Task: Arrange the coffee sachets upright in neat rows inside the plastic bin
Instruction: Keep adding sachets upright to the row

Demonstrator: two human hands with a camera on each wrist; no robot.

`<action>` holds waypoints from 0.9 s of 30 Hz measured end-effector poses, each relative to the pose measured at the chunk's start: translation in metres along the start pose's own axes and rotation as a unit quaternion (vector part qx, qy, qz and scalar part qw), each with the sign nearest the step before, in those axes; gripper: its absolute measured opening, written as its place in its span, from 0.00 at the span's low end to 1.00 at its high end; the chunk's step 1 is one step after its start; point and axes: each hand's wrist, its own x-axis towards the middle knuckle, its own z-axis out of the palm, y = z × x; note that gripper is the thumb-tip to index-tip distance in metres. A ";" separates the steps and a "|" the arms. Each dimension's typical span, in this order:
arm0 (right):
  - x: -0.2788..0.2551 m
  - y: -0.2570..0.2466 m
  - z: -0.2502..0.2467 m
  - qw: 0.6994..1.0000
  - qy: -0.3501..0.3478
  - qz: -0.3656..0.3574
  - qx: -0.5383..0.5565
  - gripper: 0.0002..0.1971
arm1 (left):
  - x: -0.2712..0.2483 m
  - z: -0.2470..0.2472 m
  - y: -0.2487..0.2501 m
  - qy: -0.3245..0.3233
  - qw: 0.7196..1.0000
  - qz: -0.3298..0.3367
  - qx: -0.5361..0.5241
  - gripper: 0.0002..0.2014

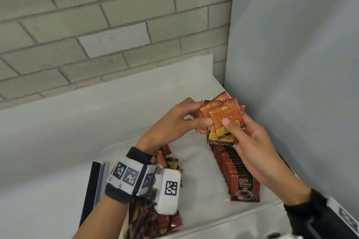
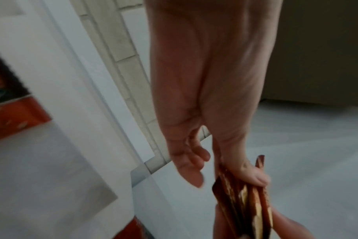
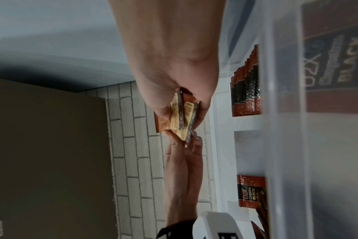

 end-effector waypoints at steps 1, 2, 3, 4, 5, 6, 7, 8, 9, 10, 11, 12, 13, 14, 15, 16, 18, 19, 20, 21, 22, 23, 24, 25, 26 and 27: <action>0.000 -0.001 0.000 1.000 0.013 -0.005 -0.002 0.19 | 0.001 -0.001 0.003 -0.003 1.000 -0.007 0.015 0.28; 0.000 -0.001 -0.001 1.000 0.023 -0.013 -0.009 0.18 | 0.001 -0.002 0.007 -0.003 1.000 -0.017 0.019 0.36; 0.000 -0.002 -0.001 0.999 0.034 -0.022 -0.023 0.18 | 0.001 -0.003 0.011 -0.003 1.000 -0.019 0.022 0.43; 0.000 -0.002 -0.001 0.998 0.043 -0.032 -0.041 0.17 | 0.001 -0.001 0.015 -0.013 0.999 -0.013 0.032 0.49; 0.000 -0.001 -0.001 0.996 0.050 -0.042 -0.058 0.16 | 0.000 0.002 0.019 -0.033 0.998 -0.004 0.047 0.54; 0.000 0.000 -0.001 0.994 0.055 -0.052 -0.072 0.15 | 0.000 0.007 0.022 -0.058 0.996 0.004 0.067 0.58; 0.000 0.001 -0.001 0.993 0.058 -0.060 -0.085 0.13 | 0.000 0.014 0.023 -0.082 0.992 0.010 0.096 0.62; 0.000 0.002 -0.001 0.992 0.059 -0.066 -0.094 0.12 | 0.001 0.022 0.024 -0.098 0.986 0.014 0.135 0.64; 0.000 0.003 -0.002 0.990 0.057 -0.071 -0.103 0.11 | 0.002 0.029 0.023 -0.102 0.978 0.020 0.179 0.65; 0.000 0.005 -0.002 0.989 0.052 -0.075 -0.118 0.10 | 0.004 0.036 0.020 -0.096 0.971 0.030 0.218 0.66; 0.000 0.005 -0.002 0.987 0.048 -0.075 -0.136 0.10 | 0.006 0.041 0.016 -0.087 0.964 0.044 0.248 0.66; 0.000 0.006 -0.002 0.984 0.042 -0.075 -0.153 0.10 | 0.007 0.044 0.013 -0.081 0.958 0.059 0.268 0.65; -0.001 0.006 -0.001 0.982 0.035 -0.073 -0.168 0.12 | 0.008 0.045 0.010 -0.078 0.954 0.072 0.280 0.64; -0.001 0.006 0.000 0.982 0.027 -0.069 -0.175 0.13 | 0.009 0.044 0.008 -0.077 0.952 0.085 0.285 0.62; -0.002 0.006 0.001 0.983 0.021 -0.063 -0.171 0.15 | 0.010 0.042 0.007 -0.075 0.951 0.099 0.284 0.61; -0.002 0.005 0.001 0.986 0.013 -0.056 -0.157 0.16 | 0.009 0.039 0.006 -0.070 0.951 0.113 0.278 0.59; -0.003 0.003 0.002 0.992 -0.014 -0.040 -0.117 0.20 | 0.008 0.033 0.004 -0.053 0.959 0.135 0.242 0.55; -0.002 0.003 0.002 0.995 -0.032 -0.033 -0.091 0.23 | 0.008 0.030 0.003 -0.047 0.966 0.140 0.213 0.53; -0.001 0.003 0.002 0.997 -0.051 -0.022 -0.052 0.26 | 0.007 0.027 0.003 -0.041 0.973 0.142 0.178 0.52; 0.000 0.003 0.002 0.998 -0.065 -0.008 -0.002 0.29 | 0.006 0.025 0.002 -0.037 0.978 0.144 0.145 0.51; 0.001 0.003 0.002 0.996 -0.078 0.007 0.049 0.35 | 0.005 0.024 0.001 -0.032 0.981 0.147 0.121 0.50; 0.003 0.003 0.001 0.991 -0.094 0.017 0.090 0.42 | 0.004 0.024 0.001 -0.028 0.981 0.156 0.108 0.48; 0.003 0.002 0.001 0.988 -0.109 0.021 0.109 0.46 | 0.003 0.024 0.000 -0.025 0.980 0.166 0.105 0.46; 0.002 0.001 0.000 0.987 -0.118 0.023 0.111 0.47 | 0.003 0.025 0.000 -0.025 0.978 0.176 0.105 0.43; 0.001 0.000 0.000 0.986 -0.122 0.027 0.108 0.48 | 0.003 0.027 0.001 -0.027 0.978 0.179 0.107 0.41; 0.000 0.000 0.000 0.987 -0.121 0.035 0.099 0.49 | 0.003 0.028 0.001 -0.028 0.978 0.177 0.108 0.40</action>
